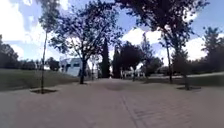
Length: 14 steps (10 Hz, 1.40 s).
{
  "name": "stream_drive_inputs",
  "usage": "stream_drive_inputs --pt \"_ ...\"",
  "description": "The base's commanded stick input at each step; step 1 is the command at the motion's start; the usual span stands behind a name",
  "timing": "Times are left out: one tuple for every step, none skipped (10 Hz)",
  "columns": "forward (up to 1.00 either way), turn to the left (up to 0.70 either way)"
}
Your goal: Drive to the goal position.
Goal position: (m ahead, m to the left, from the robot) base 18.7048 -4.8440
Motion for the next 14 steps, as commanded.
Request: stream_drive_inputs --pt "1.0 0.37" --pt "1.0 0.19" --pt "1.0 0.0" --pt "1.0 0.0" --pt "1.0 0.04" --pt "1.0 0.26" --pt "1.0 0.4" --pt "1.0 0.4" --pt "1.0 0.4" --pt "1.0 0.4" --pt "1.0 0.34" --pt "1.0 0.28" --pt "1.0 0.0" --pt "1.0 0.0"
